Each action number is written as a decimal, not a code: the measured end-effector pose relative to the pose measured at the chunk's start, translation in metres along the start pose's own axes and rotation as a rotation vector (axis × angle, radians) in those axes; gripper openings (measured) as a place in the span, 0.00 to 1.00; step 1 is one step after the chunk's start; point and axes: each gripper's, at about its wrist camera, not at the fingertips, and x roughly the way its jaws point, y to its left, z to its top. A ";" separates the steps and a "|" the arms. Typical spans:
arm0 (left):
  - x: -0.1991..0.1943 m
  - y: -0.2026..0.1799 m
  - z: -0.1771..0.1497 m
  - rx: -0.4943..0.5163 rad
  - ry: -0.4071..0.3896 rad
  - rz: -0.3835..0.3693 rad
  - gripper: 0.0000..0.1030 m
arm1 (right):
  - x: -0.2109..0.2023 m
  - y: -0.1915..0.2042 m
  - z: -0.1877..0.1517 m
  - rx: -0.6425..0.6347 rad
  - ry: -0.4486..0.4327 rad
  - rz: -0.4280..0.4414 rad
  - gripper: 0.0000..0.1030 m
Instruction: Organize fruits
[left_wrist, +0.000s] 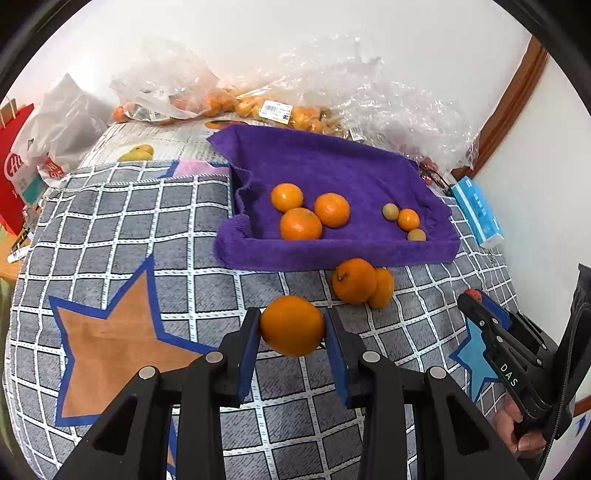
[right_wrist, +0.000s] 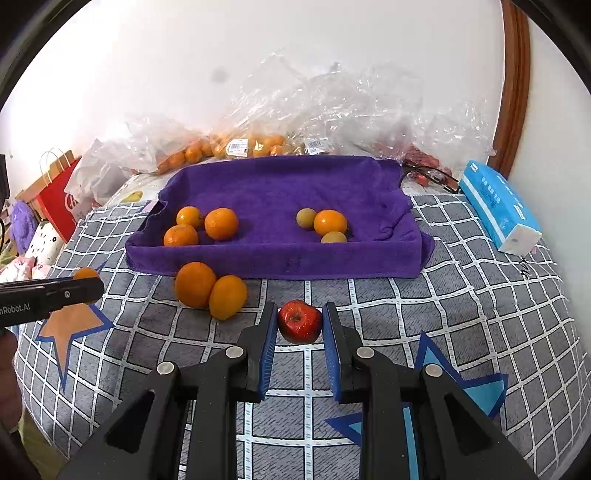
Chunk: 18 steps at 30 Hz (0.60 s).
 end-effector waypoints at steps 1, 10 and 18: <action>-0.002 0.001 0.001 -0.004 -0.006 -0.001 0.32 | -0.001 0.000 0.000 0.000 -0.002 -0.002 0.24; -0.012 0.000 0.005 -0.004 -0.029 -0.016 0.32 | -0.008 -0.001 0.004 0.010 -0.021 -0.020 0.24; -0.019 -0.004 0.012 0.007 -0.052 -0.024 0.32 | -0.013 -0.006 0.008 0.025 -0.040 -0.028 0.24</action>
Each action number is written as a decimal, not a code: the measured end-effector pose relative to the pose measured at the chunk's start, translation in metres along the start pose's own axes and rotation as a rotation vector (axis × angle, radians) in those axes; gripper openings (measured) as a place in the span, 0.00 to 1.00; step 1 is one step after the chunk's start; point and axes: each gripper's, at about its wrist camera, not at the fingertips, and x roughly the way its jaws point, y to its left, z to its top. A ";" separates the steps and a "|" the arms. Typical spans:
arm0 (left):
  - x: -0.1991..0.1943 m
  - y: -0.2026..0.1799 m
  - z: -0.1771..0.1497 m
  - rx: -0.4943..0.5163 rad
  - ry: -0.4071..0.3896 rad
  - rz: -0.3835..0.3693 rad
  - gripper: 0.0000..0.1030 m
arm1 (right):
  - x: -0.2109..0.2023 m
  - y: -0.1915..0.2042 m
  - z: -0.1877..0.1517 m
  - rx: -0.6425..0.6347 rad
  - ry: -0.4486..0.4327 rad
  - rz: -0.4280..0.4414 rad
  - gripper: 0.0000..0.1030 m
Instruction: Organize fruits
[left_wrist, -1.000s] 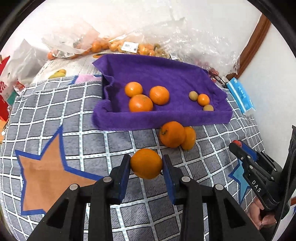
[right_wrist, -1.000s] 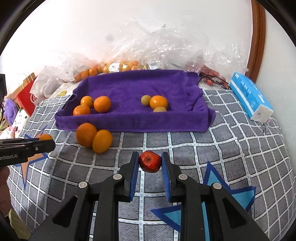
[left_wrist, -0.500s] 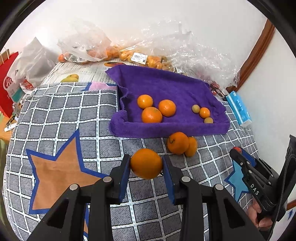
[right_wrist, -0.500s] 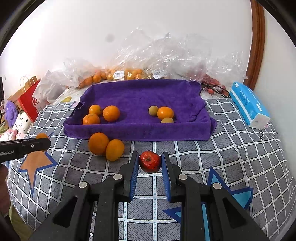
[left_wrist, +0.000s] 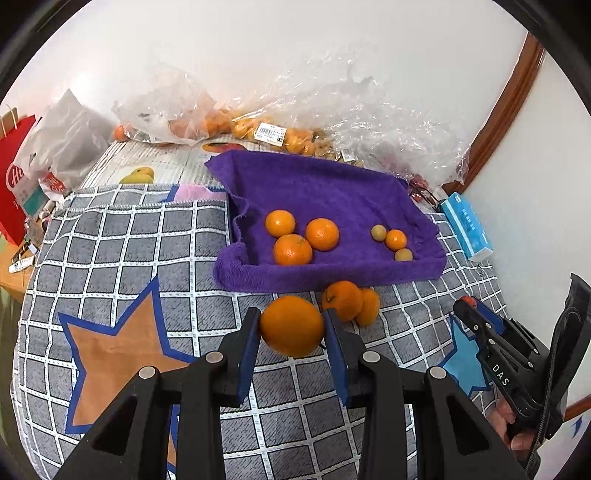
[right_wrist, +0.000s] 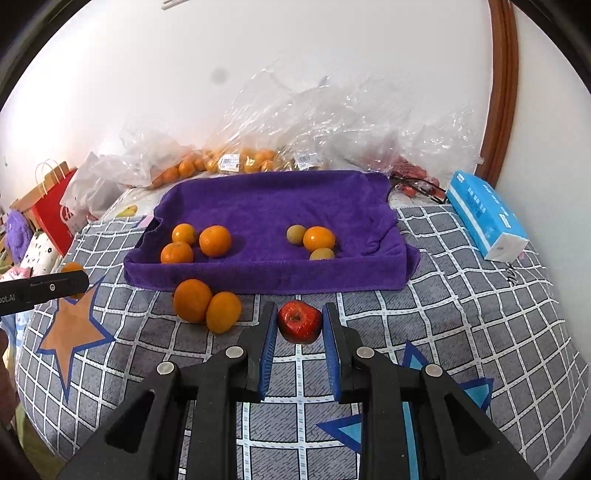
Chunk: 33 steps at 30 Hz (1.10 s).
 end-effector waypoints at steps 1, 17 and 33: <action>-0.001 -0.001 0.001 0.000 -0.003 -0.001 0.32 | 0.000 -0.001 0.001 0.001 -0.002 -0.001 0.24; 0.000 -0.003 0.015 0.009 -0.015 0.012 0.32 | 0.007 -0.008 0.010 0.019 -0.017 -0.002 0.24; 0.002 -0.008 0.021 0.018 -0.024 0.012 0.32 | 0.007 -0.012 0.014 0.034 -0.035 -0.002 0.24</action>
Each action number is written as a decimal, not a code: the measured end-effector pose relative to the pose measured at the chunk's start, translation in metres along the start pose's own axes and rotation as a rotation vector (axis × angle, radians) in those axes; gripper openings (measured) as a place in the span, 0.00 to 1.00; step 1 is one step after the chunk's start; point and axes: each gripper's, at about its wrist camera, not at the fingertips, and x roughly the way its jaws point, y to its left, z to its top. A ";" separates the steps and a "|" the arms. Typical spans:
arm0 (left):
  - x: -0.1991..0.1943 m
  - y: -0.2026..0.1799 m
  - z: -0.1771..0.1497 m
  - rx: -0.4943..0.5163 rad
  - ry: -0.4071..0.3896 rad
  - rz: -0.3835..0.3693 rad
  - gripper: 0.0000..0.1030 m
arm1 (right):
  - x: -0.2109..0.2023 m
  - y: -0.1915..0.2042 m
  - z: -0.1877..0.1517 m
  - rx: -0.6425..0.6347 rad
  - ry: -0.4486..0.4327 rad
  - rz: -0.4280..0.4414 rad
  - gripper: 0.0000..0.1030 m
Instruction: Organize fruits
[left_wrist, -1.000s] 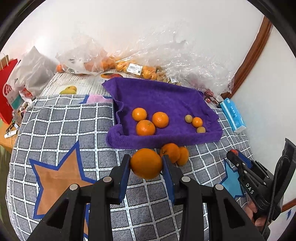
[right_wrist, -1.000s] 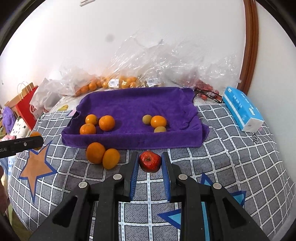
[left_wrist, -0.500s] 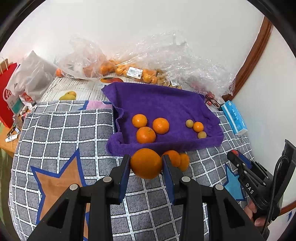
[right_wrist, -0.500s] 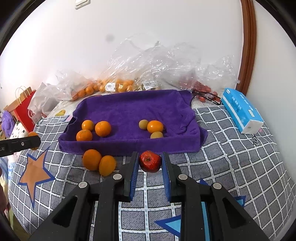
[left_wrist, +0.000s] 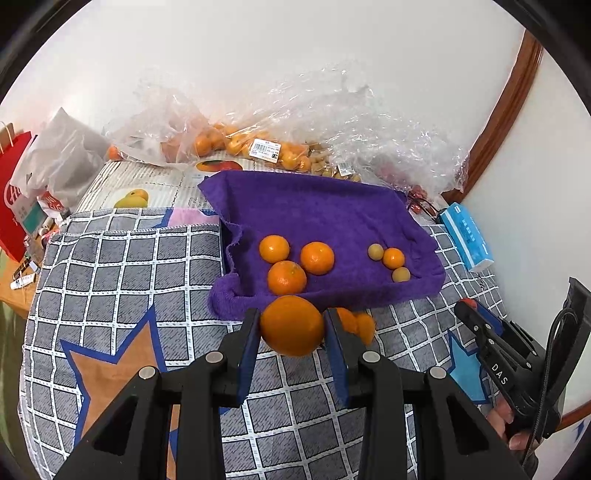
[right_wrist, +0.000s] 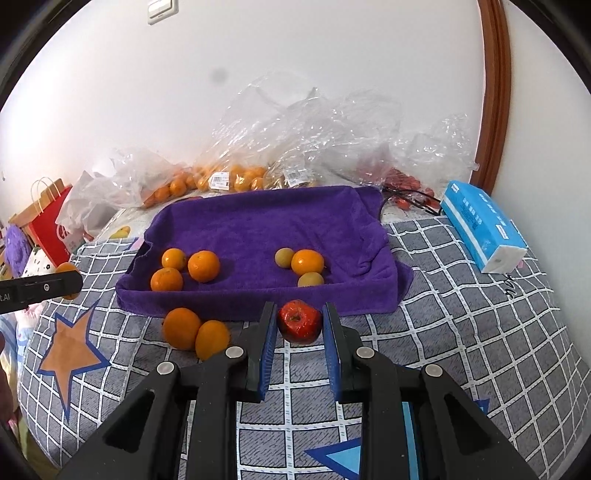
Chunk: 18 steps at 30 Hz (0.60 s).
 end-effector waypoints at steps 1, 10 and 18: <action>0.001 0.000 0.001 -0.001 0.000 0.001 0.32 | 0.001 -0.001 0.000 0.003 0.000 -0.001 0.24; 0.009 0.004 0.009 -0.010 0.005 0.010 0.32 | 0.012 -0.009 0.005 0.018 0.001 -0.009 0.24; 0.022 0.014 0.016 -0.032 0.023 0.017 0.32 | 0.029 -0.018 0.010 0.039 0.010 -0.019 0.24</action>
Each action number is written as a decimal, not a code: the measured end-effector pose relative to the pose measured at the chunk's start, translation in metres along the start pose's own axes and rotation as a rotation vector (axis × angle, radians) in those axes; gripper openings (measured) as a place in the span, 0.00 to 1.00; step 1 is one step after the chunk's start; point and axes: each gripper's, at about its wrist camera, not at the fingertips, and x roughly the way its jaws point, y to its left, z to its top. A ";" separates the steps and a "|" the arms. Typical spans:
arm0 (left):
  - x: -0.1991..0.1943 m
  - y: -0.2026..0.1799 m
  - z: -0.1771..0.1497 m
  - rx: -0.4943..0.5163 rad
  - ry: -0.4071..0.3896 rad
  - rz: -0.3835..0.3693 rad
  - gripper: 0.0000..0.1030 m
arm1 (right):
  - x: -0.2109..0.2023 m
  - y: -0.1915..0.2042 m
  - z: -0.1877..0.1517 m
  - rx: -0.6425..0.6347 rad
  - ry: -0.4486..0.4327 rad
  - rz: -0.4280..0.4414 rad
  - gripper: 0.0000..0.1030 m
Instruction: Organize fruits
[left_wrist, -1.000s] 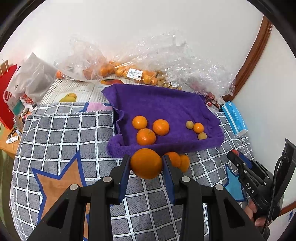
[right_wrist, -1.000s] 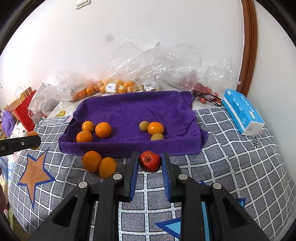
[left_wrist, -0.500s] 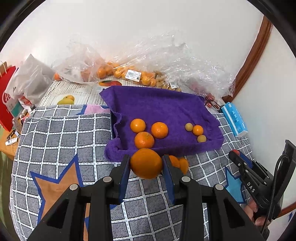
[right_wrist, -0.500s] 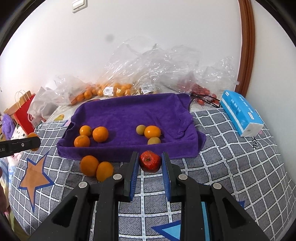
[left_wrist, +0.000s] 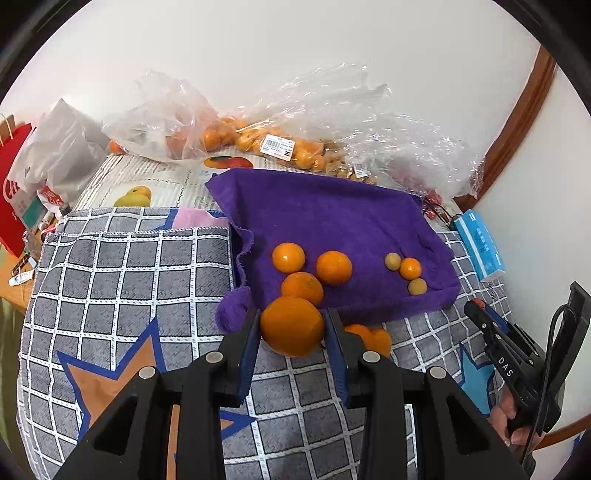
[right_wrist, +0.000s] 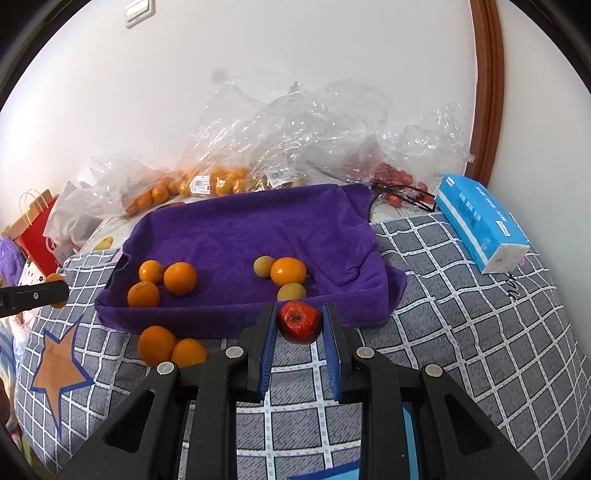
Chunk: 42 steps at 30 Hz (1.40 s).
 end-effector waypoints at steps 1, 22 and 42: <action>0.002 0.002 0.001 -0.005 0.002 0.000 0.32 | 0.002 -0.001 0.001 0.000 0.000 -0.002 0.24; 0.050 0.011 0.021 -0.046 0.033 -0.027 0.32 | 0.060 -0.021 0.022 0.010 0.017 -0.023 0.24; 0.085 0.018 0.026 -0.058 0.063 -0.005 0.32 | 0.093 -0.022 0.023 0.007 0.056 -0.038 0.24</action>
